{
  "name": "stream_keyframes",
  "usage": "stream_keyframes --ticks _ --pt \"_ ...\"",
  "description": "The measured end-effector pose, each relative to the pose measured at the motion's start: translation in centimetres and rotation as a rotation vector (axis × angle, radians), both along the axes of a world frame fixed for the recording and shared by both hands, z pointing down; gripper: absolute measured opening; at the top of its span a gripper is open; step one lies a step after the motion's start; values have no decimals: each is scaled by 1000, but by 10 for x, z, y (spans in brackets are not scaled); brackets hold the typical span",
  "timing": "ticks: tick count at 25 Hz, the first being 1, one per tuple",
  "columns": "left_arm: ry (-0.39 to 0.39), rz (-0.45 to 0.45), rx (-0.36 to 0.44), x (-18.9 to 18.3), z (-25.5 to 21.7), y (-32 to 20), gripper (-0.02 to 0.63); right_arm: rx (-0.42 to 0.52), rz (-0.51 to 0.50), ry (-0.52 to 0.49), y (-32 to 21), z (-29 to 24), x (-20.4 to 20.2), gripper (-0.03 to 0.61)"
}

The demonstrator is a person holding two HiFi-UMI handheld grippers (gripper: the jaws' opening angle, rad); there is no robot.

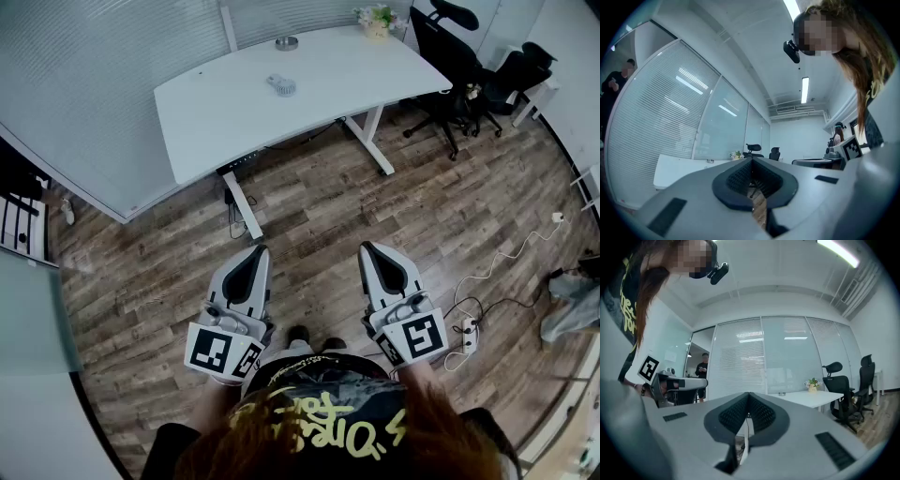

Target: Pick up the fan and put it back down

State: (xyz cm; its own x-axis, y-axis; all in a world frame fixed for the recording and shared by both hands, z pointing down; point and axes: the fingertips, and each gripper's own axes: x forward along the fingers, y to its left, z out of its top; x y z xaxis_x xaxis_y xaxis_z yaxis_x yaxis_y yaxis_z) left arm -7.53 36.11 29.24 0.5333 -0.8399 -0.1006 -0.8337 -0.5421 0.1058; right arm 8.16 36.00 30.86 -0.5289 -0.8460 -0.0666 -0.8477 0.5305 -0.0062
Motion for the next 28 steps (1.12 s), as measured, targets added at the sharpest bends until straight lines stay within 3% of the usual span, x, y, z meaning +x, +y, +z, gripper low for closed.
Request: stream_keyframes --ticks 3,10,16,20,23,25,27,28 --pt "18 9 -8 -1 -2 -2 -9 -2 -1 -2 -1 -2 -1 3" --pt "-49 2 19 5 -2 3 -9 -1 -17 0 2 -2 -3 3" --pt "-47 -10 28 1 -5 6 -9 8 -32 4 5 -3 -7 3" --pt "-32 2 26 3 -4 9 -9 -36 -67 -4 6 6 -12 3" --pt "-25 -8 16 4 -3 9 2 -34 -30 -22 2 8 -8 3" --pt "-20 -20 19 1 -4 8 77 -40 16 -53 -3 7 -1 89" --pt "-1 -43 31 -6 -7 7 118 -28 50 -80 -7 2 7 233" --pt "10 -59 36 -10 -9 5 161 -12 60 -80 -9 -2 9 262"
